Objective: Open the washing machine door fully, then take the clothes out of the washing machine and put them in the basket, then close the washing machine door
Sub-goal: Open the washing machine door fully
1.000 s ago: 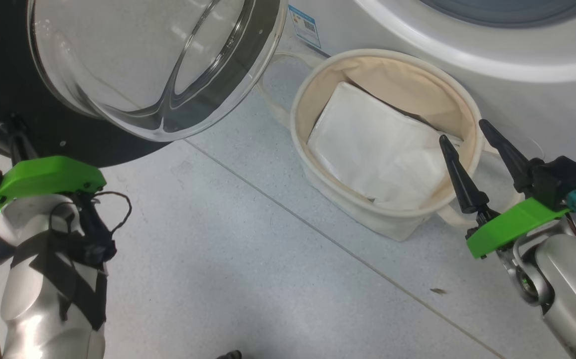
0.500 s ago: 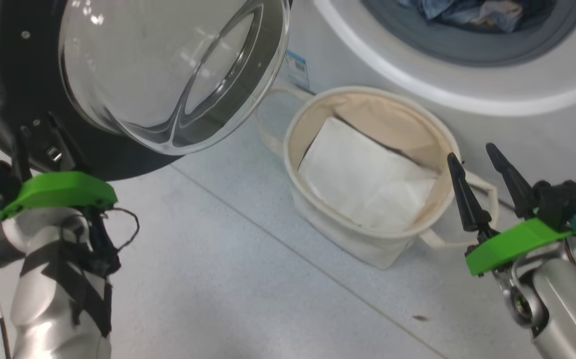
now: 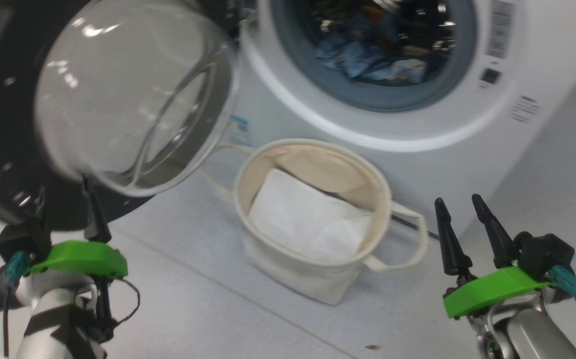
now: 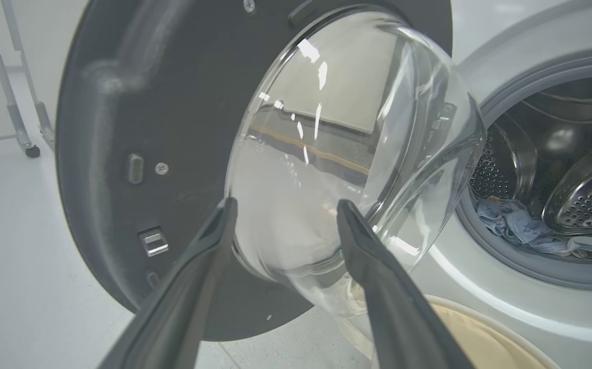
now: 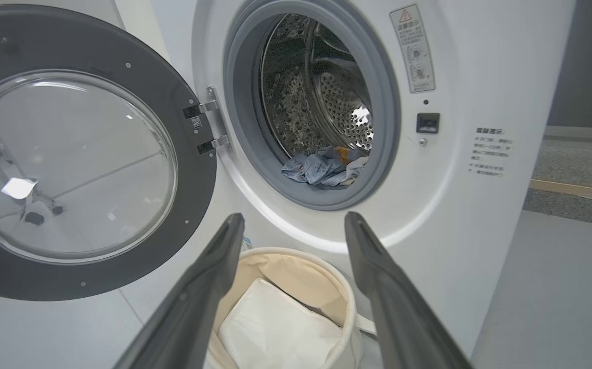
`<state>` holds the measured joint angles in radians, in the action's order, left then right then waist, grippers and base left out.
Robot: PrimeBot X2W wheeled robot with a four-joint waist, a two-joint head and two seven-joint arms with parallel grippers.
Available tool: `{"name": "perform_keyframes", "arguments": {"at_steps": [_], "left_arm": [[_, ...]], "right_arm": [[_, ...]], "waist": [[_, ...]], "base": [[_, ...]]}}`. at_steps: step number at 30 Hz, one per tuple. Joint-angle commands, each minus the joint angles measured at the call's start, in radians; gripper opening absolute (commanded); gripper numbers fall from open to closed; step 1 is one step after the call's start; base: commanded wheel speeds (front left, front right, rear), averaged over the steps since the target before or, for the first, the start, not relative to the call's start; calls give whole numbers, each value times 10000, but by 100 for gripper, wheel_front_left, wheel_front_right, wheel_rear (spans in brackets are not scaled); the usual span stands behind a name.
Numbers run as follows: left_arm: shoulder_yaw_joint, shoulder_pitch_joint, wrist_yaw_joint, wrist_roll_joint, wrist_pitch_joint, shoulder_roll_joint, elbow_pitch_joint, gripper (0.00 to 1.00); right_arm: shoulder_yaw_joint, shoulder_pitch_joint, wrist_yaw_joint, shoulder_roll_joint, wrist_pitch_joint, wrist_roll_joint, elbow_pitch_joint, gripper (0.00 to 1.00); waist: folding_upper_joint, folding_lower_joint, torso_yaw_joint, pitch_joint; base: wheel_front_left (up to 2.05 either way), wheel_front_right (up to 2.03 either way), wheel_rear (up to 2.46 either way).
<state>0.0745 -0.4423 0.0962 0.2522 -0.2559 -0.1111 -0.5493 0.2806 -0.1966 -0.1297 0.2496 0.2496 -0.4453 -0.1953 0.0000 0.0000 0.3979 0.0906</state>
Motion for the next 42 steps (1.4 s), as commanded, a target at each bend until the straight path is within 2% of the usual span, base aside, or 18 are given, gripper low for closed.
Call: {"name": "perform_keyframes", "arguments": {"at_steps": [1,4,8,11,15,24,28,33,42], "left_arm": [[266,-110,49,-115,-58,-397,535,100],[400,585,-146,-46,-58,-459,1152,100],[431,1241,-960,347,-58,-582,1875,100],[196,1608,-1620,359,-58,-975,2316,100],[-131,1810,-2020,588,53,-1332,2795,100],[-715,1972,-2242,1693,1099,-2032,2945,100],[-470,2272,-2251,2034,1098,-2485,3053,100],[-640,2481,-2231,2050,1075,-2685,3289,100],[-548,2461,-2195,2587,1294,-2545,3356,100]], "right_arm": [[116,-9,-10,-46,121,100,359,100],[219,51,-10,-277,121,163,338,100],[287,52,-10,-480,122,176,334,100],[302,-19,-10,-488,122,218,372,100],[176,-95,-10,-403,122,247,350,100],[-471,-110,-10,-334,122,349,514,100],[-498,-111,-10,-356,122,358,542,100],[-567,-102,-10,-348,122,327,535,100],[-477,-238,-10,-355,122,327,427,100]], "waist": [[0,0,-1010,-396],[0,0,-1848,-509],[0,0,-2922,-576],[0,0,-3680,-565],[0,0,-4485,-656],[0,0,-5646,-685],[0,0,-6093,-729],[0,0,-6242,-762],[0,0,-6159,-811]], "base": [[0,0,0],[0,0,0],[0,0,0],[0,0,0],[0,0,0],[0,0,0],[0,0,0],[0,0,0],[0,0,0]]}}
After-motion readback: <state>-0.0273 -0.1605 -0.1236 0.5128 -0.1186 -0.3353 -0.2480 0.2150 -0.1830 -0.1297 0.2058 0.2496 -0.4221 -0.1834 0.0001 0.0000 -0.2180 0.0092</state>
